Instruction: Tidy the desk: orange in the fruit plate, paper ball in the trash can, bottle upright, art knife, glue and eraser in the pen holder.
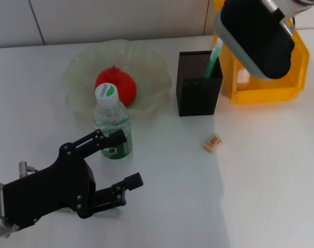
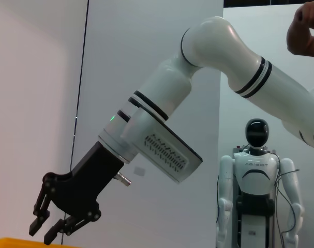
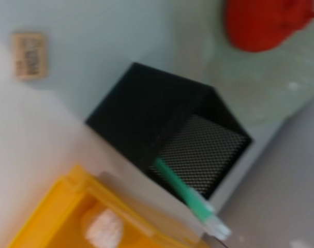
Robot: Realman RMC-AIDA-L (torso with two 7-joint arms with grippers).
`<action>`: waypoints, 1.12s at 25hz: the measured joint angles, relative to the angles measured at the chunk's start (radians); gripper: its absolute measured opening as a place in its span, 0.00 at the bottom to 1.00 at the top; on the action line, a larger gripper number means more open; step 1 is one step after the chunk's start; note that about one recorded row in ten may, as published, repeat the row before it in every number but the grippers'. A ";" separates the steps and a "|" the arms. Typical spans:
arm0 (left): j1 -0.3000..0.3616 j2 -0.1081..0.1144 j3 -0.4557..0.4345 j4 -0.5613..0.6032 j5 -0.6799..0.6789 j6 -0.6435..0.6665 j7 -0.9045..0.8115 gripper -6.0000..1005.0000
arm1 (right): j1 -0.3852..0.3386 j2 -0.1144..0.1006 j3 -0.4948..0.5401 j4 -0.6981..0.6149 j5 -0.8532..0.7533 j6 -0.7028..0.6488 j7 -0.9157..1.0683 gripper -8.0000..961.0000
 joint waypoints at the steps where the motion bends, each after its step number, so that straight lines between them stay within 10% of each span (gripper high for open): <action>1: 0.000 0.000 0.000 0.000 0.000 0.000 0.000 0.75 | 0.000 0.002 0.013 -0.014 0.001 0.000 0.012 0.23; 8: 0.000 0.004 0.001 0.008 0.001 0.000 0.000 0.74 | -0.005 0.077 0.287 -0.187 0.048 0.012 0.101 0.26; 12: 0.000 0.009 0.002 0.019 0.002 0.002 0.000 0.74 | -0.063 0.075 0.429 -0.312 0.271 -0.004 0.235 0.27; 21: 0.005 0.011 0.000 0.029 0.005 0.015 0.033 0.74 | -0.535 0.081 0.634 -0.395 1.186 0.032 0.357 0.30; 28: 0.009 0.016 0.000 0.029 0.009 0.045 0.032 0.74 | -0.673 0.080 0.632 -0.363 1.163 -0.025 0.729 0.38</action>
